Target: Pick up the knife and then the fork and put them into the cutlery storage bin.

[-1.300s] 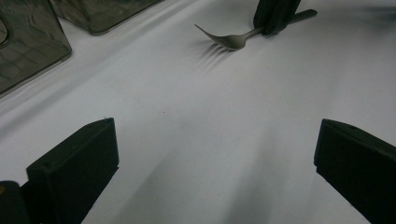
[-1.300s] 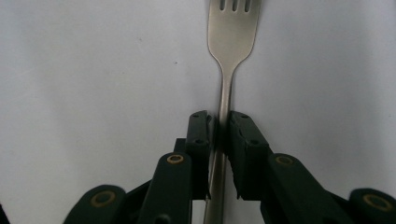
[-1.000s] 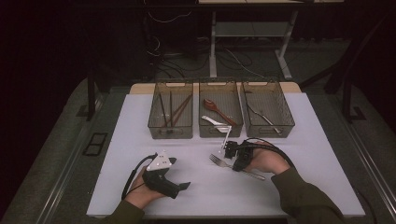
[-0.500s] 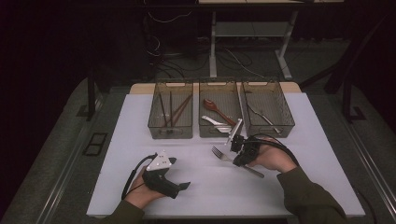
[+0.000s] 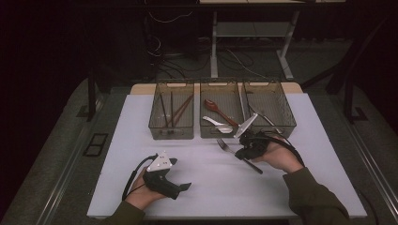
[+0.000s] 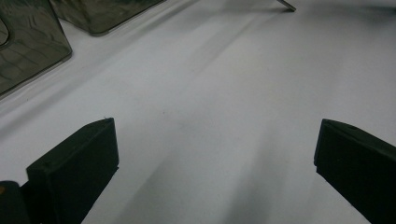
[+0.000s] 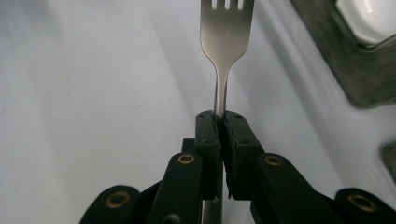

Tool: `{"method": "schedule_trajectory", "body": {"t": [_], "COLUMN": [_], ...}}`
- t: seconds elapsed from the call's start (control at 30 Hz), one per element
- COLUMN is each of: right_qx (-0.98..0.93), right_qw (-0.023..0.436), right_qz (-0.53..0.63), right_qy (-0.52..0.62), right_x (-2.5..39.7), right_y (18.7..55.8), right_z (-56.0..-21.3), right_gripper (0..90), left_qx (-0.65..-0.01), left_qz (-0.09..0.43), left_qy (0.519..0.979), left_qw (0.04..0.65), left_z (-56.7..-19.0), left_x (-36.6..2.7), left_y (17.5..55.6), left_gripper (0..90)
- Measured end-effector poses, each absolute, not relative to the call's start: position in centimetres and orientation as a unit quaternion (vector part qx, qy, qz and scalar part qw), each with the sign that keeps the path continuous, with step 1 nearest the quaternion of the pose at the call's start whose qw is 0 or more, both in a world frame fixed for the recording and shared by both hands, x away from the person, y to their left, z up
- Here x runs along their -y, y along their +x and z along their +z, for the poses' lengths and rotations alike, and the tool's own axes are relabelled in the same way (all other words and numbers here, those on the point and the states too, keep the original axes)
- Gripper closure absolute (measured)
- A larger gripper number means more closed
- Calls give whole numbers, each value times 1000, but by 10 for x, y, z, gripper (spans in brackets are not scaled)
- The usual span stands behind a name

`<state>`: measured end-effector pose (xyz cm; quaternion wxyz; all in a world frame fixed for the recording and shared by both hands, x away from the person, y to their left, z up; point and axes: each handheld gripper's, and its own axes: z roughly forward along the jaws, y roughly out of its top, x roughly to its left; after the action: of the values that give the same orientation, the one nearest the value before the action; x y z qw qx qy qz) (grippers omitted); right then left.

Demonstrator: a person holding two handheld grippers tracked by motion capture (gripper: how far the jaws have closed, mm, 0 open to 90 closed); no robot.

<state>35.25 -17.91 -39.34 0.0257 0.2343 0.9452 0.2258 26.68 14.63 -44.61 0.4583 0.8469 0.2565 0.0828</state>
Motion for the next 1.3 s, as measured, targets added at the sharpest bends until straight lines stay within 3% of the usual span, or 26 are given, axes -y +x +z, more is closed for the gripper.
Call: {"method": "schedule_trajectory", "body": {"t": [1.3], "right_qx": [-825], "right_qw": [83], "right_qz": [458], "right_qy": [322], "right_x": [251], "right_y": [362], "right_z": [-366], "right_gripper": [841], "left_qx": [-258], "left_qz": [85], "left_qy": [841], "left_qw": [468], "left_z": [-445], "left_x": [-148], "left_y": [267], "left_gripper": [0]}}
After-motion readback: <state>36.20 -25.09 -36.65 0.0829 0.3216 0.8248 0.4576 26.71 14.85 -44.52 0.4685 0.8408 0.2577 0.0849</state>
